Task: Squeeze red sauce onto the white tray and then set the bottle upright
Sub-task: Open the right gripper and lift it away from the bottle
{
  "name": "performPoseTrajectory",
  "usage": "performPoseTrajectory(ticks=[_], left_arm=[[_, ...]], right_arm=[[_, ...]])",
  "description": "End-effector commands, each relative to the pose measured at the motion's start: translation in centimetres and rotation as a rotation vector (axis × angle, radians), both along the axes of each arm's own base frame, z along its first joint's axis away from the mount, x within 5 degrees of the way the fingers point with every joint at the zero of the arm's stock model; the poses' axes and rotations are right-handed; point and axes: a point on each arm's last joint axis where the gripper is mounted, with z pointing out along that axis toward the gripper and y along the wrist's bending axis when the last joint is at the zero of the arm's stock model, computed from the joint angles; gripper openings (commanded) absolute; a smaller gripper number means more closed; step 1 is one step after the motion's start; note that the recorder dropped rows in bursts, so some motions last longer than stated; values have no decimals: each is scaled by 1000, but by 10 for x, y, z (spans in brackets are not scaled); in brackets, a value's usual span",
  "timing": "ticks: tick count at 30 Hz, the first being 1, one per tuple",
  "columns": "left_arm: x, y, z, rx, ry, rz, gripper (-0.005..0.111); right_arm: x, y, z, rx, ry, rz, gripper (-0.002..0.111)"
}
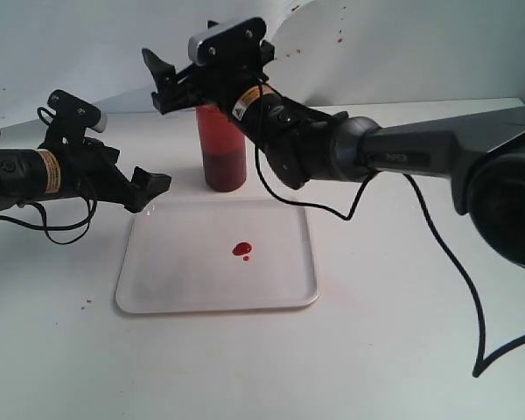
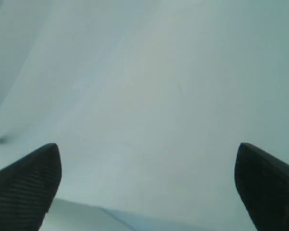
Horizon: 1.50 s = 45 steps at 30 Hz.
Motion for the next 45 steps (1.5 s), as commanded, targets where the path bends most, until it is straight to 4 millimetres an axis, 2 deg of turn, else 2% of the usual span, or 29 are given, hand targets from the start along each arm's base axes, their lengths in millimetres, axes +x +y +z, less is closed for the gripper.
performPoseTrajectory(ticks=[1,6,9,11,13,15,17,18,23,24,27,30,32,34,37,40,43,45], left_arm=[[2,0,3,-16,-11,6,95],[2,0,3,-16,-11,6,95],[3,0,3,-44,1,34,95],[3,0,3,-75,23,58,95],[2,0,4,-94,40,77,94],[2,0,6,-94,44,73,89],[1,0,10,-100,38,73,75],[0,0,13,-101,36,70,65],[-9,-3,31,-84,47,9,4],[-12,-3,35,-72,49,-11,0],[-27,-3,53,-74,49,-21,0],[-48,-2,73,-107,18,-3,0],[-64,0,90,-144,-28,24,0],[-82,1,111,-190,-95,52,0],[-114,-2,142,-254,-224,-20,0],[-149,-5,176,-325,-366,-89,0],[-177,-1,200,-362,-470,-67,0],[-192,2,208,-390,-492,-32,0]], right_arm=[[-9,1,46,52,-85,13,89],[-25,0,89,94,-148,32,88],[-39,-4,112,86,-148,37,81],[-48,-10,128,51,-109,30,67],[-57,-18,140,-14,-31,12,47],[-66,-28,150,-97,60,-12,25],[-75,-39,163,-180,119,-36,5],[-81,-45,171,-223,142,-49,0],[-114,-74,210,-340,209,-84,0],[-123,-80,215,-344,200,-85,0],[-148,-102,225,-328,157,-92,0],[-172,-129,225,-248,100,-110,0],[-187,-152,216,-185,82,-140,0],[-199,-174,201,-161,83,-181,0],[-215,-200,172,-157,88,-240,0],[-228,-221,146,-112,106,-297,0],[-242,-234,126,-13,151,-344,0],[-250,-239,116,-7,171,-352,0]])
